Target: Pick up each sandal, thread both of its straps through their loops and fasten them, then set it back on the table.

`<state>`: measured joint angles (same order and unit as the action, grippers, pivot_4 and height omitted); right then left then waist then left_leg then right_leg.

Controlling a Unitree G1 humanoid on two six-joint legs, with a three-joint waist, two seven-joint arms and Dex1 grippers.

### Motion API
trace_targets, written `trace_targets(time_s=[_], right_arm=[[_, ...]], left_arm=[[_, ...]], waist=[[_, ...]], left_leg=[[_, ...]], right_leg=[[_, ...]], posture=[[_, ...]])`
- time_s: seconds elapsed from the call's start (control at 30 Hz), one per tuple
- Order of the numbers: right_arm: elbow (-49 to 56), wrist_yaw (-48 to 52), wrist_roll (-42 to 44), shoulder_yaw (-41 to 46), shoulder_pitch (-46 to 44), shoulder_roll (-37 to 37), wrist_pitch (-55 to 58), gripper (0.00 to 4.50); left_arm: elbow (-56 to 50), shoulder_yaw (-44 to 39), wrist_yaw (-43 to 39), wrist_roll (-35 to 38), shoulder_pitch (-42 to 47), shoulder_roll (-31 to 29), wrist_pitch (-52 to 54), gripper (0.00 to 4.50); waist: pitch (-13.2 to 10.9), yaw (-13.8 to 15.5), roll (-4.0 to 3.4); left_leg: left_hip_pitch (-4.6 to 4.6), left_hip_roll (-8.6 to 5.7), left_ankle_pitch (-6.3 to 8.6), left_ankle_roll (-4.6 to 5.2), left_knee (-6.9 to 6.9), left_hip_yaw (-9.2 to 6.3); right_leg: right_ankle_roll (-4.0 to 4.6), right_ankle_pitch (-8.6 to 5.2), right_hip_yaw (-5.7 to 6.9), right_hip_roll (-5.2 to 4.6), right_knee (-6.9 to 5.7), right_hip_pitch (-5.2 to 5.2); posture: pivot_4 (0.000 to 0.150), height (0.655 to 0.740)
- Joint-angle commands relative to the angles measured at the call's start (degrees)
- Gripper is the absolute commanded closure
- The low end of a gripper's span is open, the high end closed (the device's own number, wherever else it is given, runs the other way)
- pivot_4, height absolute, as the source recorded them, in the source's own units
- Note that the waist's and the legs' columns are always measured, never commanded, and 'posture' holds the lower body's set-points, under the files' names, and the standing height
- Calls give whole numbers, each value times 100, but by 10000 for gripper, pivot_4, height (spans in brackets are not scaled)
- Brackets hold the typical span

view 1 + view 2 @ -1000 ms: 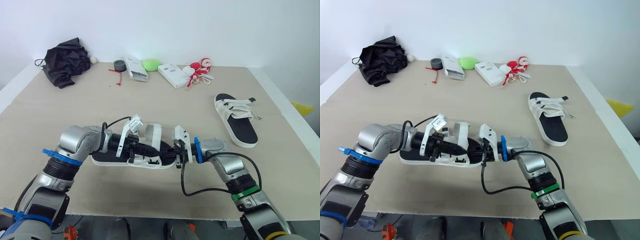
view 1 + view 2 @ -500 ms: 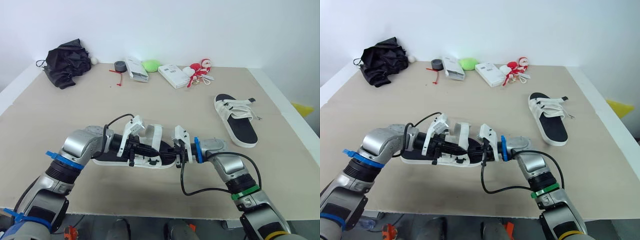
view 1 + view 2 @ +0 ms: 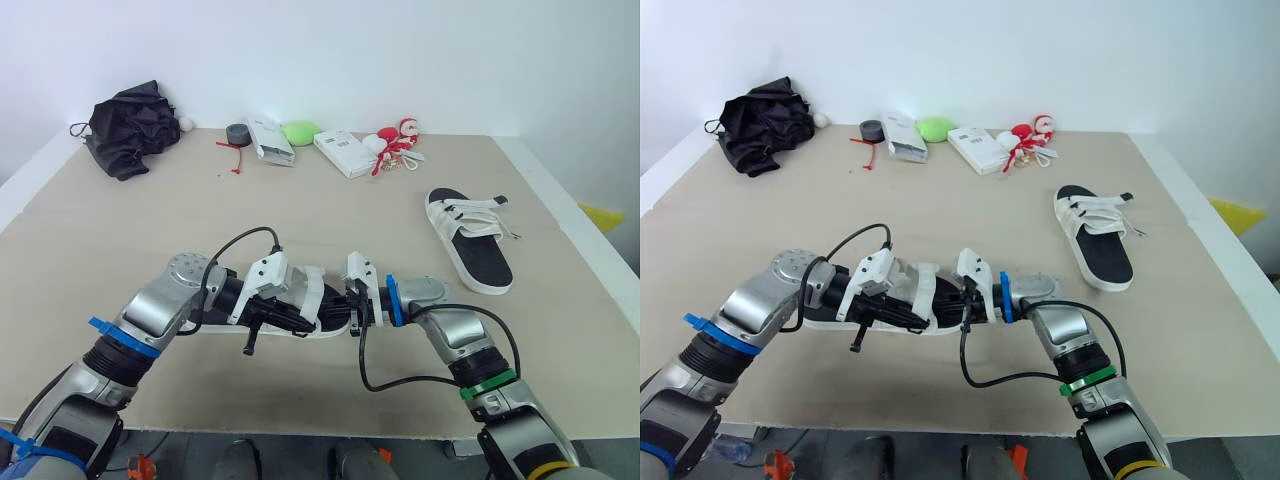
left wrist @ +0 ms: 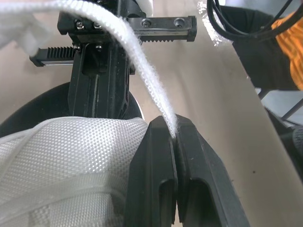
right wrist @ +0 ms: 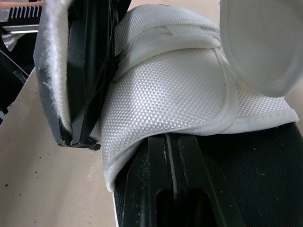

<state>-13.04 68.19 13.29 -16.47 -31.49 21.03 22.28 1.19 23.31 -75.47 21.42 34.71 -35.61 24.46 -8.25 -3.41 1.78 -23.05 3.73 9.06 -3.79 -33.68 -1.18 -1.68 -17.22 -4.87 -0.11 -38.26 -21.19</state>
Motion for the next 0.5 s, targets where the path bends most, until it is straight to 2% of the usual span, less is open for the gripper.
trace_targets(time_s=[0.03,0.1,0.17,0.33,0.5], right_arm=[[-414,-85,-326,-334,245,82,186,45000],[-434,-78,-319,-335,232,84,176,45000],[-461,-80,-319,-335,215,80,168,45000],[-467,-79,-315,-326,204,74,164,45000],[-458,-71,-313,-325,216,82,162,45000]], left_arm=[[426,141,54,-460,-186,-88,13,39311],[399,-81,133,-207,-133,71,206,36428],[301,-215,16,-8,-105,113,345,26203],[-65,-558,-422,504,12,-221,991,26203],[-638,-924,-989,984,124,-1012,1557,26203]], waist=[[9,1,-1],[15,1,-1],[16,1,-1],[11,-5,0],[-4,-42,3]], left_leg=[[0,-1,0,1,-1,0],[0,-3,-2,3,-3,1],[0,-5,-3,4,-4,2],[-4,-4,-3,4,-4,1],[-25,1,-1,6,3,-3]], right_leg=[[1,0,-2,0,0,0],[0,0,-7,0,0,1],[0,0,-9,-1,1,1],[1,1,-8,2,0,-3],[-2,3,-9,13,-2,-5]], posture=[[1500,7380],[1500,7380],[1500,7380],[1500,7380],[1500,7380]])
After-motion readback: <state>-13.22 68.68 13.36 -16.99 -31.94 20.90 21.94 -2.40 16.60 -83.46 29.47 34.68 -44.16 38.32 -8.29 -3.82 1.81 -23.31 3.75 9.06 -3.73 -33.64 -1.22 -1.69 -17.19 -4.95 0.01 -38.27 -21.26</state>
